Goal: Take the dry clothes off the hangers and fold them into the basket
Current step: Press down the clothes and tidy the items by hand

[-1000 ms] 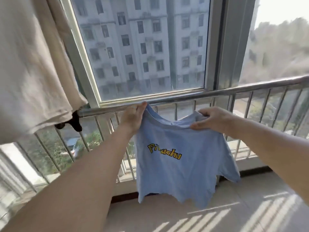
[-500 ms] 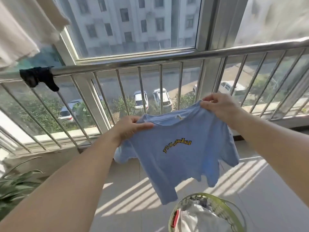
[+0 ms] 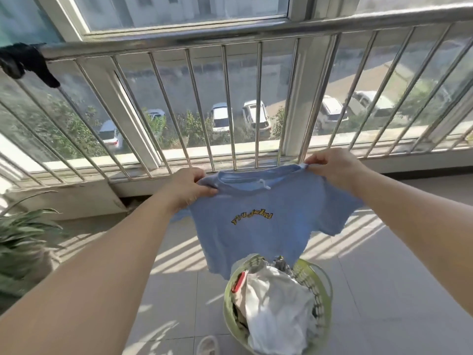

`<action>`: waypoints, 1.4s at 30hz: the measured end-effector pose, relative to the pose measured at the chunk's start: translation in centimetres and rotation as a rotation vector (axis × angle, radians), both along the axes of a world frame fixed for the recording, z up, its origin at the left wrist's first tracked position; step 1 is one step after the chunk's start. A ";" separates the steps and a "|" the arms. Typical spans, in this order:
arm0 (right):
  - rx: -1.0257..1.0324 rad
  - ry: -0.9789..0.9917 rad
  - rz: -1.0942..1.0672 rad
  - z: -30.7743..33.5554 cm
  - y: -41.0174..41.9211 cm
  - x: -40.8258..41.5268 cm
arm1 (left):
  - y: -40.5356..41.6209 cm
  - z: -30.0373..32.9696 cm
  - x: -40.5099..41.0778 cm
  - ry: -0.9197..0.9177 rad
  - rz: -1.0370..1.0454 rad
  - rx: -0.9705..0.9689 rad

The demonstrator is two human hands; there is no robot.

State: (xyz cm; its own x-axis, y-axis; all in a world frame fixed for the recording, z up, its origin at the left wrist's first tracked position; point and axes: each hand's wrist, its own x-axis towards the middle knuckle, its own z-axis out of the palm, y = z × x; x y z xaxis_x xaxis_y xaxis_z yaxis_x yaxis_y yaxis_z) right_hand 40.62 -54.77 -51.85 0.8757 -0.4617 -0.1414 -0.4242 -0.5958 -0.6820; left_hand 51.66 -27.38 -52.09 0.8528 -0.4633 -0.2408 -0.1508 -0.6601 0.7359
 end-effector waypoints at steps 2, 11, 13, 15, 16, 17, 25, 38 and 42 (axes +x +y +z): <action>-0.003 -0.004 0.002 -0.5 -0.5 -0.6 | -0.5 -0.9 -0.7 0.031 0.026 -0.023; 0.035 0.041 0.130 -1.2 -1.1 -2.4 | -2.3 -2.4 -3.1 -0.023 0.087 -0.003; 0.091 0.087 0.232 -0.9 -1.5 -3.1 | -2.7 -2.6 -3.3 -0.046 0.146 -0.029; 0.052 0.140 0.272 -1.0 -1.9 -3.4 | -3.1 -2.7 -3.6 -0.078 0.180 -0.052; 0.020 0.150 0.263 -1.2 -2.0 -3.4 | -3.3 -2.6 -3.8 -0.087 0.176 -0.058; 0.000 0.141 0.236 -1.3 -2.2 -3.4 | -3.4 -2.6 -4.0 -0.087 0.152 -0.053; 0.014 0.112 0.126 -2.1 -2.5 -4.1 | -3.5 -2.3 -5.7 0.133 -0.140 0.028; 0.109 0.122 0.044 -3.2 1.9 -4.2 | -7.2 -4.0 -9.4 0.198 0.192 -0.045; 0.417 0.104 0.084 -3.3 4.1 -4.4 | -9.0 -3.4 -10.8 0.450 0.288 -0.266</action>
